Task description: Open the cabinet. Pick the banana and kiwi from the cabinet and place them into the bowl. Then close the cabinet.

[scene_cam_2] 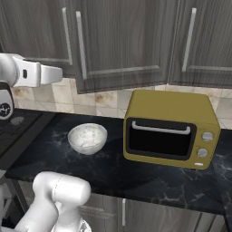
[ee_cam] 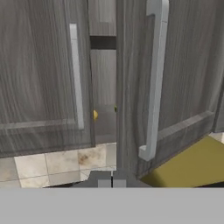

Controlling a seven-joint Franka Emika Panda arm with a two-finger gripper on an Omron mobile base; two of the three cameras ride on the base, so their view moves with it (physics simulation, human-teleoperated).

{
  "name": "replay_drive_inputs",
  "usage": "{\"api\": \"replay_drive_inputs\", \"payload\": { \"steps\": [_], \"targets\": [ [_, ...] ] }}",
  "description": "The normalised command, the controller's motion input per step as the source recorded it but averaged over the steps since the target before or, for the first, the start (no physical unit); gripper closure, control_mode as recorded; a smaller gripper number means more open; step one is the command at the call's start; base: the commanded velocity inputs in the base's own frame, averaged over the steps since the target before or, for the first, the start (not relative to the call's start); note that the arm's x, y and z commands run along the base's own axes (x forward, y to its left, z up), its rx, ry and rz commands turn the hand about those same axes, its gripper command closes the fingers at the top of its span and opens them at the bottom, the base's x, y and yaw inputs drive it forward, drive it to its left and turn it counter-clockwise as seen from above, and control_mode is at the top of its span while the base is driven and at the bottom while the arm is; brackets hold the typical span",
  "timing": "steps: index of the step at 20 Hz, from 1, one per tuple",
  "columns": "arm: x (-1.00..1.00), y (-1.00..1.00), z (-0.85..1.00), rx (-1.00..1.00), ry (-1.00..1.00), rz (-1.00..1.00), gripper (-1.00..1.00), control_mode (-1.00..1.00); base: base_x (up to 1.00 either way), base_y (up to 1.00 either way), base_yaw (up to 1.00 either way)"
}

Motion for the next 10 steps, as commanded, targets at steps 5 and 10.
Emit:
{"api": "replay_drive_inputs", "payload": {
  "steps": [5, 10],
  "targets": [
    [0.39, 0.10, -0.01, 0.00, 0.04, -0.01, 1.00, -1.00, 0.00, 0.00, 0.00],
    [0.36, 0.20, -0.01, 0.00, 0.03, -0.04, 1.00, -1.00, 0.00, 0.00, 0.00]
  ]
}}
